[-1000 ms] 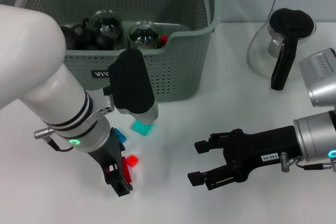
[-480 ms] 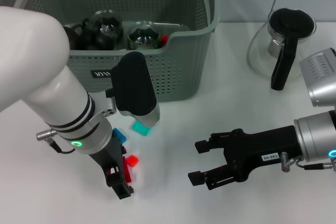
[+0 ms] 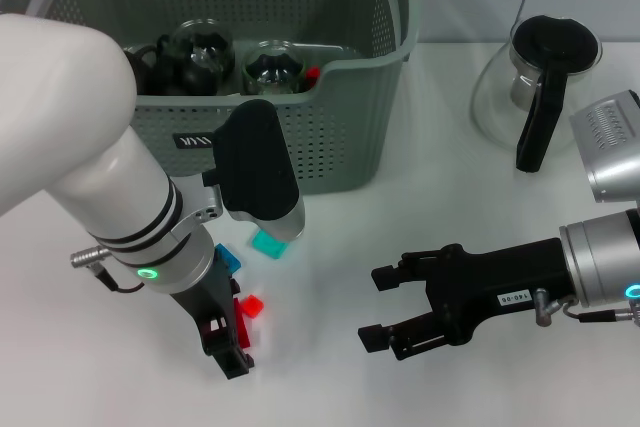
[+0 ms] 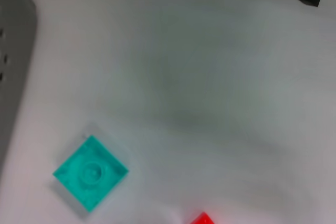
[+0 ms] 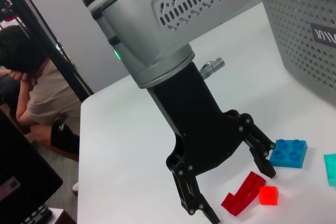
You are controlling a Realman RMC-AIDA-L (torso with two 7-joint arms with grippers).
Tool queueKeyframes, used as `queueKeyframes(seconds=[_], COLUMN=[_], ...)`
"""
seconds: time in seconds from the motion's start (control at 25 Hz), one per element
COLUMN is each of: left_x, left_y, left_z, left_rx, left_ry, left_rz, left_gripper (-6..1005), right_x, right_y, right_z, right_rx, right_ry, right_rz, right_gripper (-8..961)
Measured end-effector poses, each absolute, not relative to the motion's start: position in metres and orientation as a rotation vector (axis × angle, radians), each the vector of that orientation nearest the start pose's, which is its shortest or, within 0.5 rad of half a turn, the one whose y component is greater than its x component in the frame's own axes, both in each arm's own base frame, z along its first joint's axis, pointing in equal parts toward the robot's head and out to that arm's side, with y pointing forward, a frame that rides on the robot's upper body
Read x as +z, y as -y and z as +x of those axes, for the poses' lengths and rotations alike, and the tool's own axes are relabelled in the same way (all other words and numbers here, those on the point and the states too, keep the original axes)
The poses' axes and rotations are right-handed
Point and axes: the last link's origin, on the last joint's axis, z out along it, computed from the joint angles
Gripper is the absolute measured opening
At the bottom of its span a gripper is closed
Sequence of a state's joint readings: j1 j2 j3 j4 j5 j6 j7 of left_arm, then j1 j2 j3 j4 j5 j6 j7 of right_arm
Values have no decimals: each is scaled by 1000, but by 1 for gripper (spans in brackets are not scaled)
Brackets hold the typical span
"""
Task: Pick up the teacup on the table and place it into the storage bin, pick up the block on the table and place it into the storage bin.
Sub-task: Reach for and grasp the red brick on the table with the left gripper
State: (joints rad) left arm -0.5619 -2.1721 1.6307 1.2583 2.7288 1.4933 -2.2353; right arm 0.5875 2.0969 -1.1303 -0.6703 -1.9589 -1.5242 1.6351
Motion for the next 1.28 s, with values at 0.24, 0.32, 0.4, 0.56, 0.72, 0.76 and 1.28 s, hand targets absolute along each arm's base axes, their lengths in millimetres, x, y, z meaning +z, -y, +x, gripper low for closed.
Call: queueKeyframes(seconds=[0.24, 0.32, 0.4, 0.56, 0.72, 0.76, 1.28], left_x=[-71, -71, -71, -72, -72, -72, -72], left_y=[-319, -319, -319, -319, -320, -320, -321], left_z=[-193, -193, -193, -193, -193, -193, -194], left_rx=[870, 871, 871, 873, 864, 864, 871], left_ry=[348, 349, 349, 347, 350, 350, 357], left_rz=[-2843, -2844, -2844, -2841, -2840, -2840, -2843], left_gripper=[946, 944, 941, 937, 932, 931, 813], right_x=[-61, -61, -61, -61, -61, -61, -61], right_y=[-314, -313, -314, -314, -314, -314, -315], right_z=[220, 221, 221, 221, 221, 221, 221], right_rx=[452, 453, 452, 454, 454, 453, 452], right_ry=[-742, -740, -741, -740, -737, -737, -733], right_rz=[-3096, -3096, -3095, -3094, -3093, -3093, -3090], right_gripper=[944, 944, 944, 944, 944, 944, 944])
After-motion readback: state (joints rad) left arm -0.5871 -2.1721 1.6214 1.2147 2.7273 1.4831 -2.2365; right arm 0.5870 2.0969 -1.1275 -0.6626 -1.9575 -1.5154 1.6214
